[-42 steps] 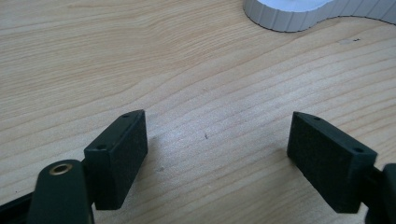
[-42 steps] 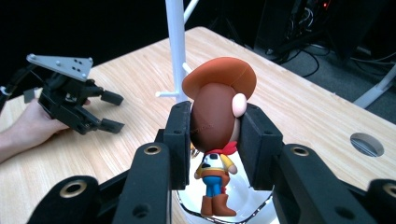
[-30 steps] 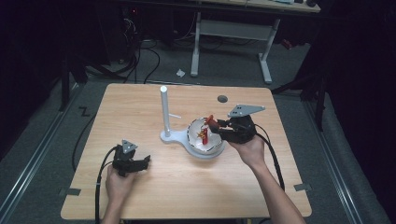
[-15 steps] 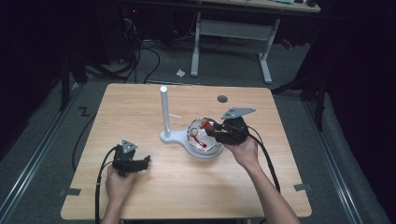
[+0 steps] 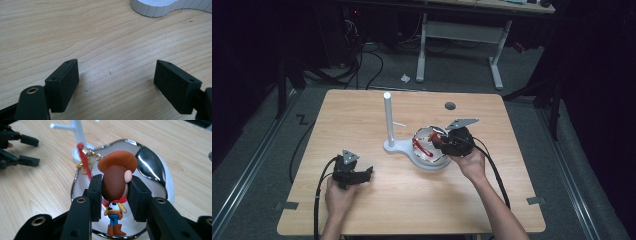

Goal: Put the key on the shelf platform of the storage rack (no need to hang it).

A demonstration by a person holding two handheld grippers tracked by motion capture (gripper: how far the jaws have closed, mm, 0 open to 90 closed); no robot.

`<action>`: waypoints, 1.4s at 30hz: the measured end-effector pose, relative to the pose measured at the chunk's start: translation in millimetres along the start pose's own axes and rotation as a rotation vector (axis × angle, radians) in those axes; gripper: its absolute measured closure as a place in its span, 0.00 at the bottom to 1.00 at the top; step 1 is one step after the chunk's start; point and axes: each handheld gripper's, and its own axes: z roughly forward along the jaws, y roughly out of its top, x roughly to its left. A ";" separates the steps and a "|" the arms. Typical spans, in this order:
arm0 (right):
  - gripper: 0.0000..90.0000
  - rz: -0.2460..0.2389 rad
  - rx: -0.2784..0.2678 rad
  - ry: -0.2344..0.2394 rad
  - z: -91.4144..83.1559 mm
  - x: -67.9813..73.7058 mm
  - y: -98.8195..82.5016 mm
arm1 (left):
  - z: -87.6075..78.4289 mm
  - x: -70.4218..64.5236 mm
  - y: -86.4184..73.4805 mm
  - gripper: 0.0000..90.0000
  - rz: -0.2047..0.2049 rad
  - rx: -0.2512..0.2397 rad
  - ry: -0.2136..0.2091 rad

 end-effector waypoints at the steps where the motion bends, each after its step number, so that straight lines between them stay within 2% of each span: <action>1: 0.74 0.003 -0.004 0.008 0.9 -0.6 -1.2 | 0.0 0.0 0.0 0.23 0.000 0.000 0.000; 5: 0.73 -0.019 0.001 -0.015 2.6 3.3 0.4 | 0.0 0.0 0.0 0.23 0.000 0.000 0.000; 7: 0.70 -0.014 0.006 -0.014 3.7 3.8 0.5 | 0.0 0.0 0.0 0.23 0.000 0.000 0.000; 12: 0.68 -0.021 0.001 -0.015 0.6 6.0 -0.3 | 0.0 0.0 0.0 0.23 0.001 0.000 0.001; 16: 0.66 -0.015 -0.045 -0.004 -10.4 7.9 0.3 | -0.1 0.1 0.0 0.23 0.000 0.001 -0.001; 21: 0.62 -0.011 -0.089 -0.031 -24.9 7.6 0.9 | -0.1 0.1 0.0 0.23 0.000 0.001 -0.001; 27: 0.60 0.024 -0.119 -0.045 -36.9 0.4 -1.9 | -0.1 0.4 0.0 0.23 -0.002 0.000 -0.004; 31: 0.59 0.075 -0.138 -0.044 -43.9 -6.2 -9.2 | 0.0 0.4 0.1 0.24 -0.002 -0.001 -0.003; 42: 0.58 0.095 -0.184 -0.079 -70.9 -13.5 -14.7 | 0.0 0.4 0.1 0.24 -0.002 -0.001 -0.003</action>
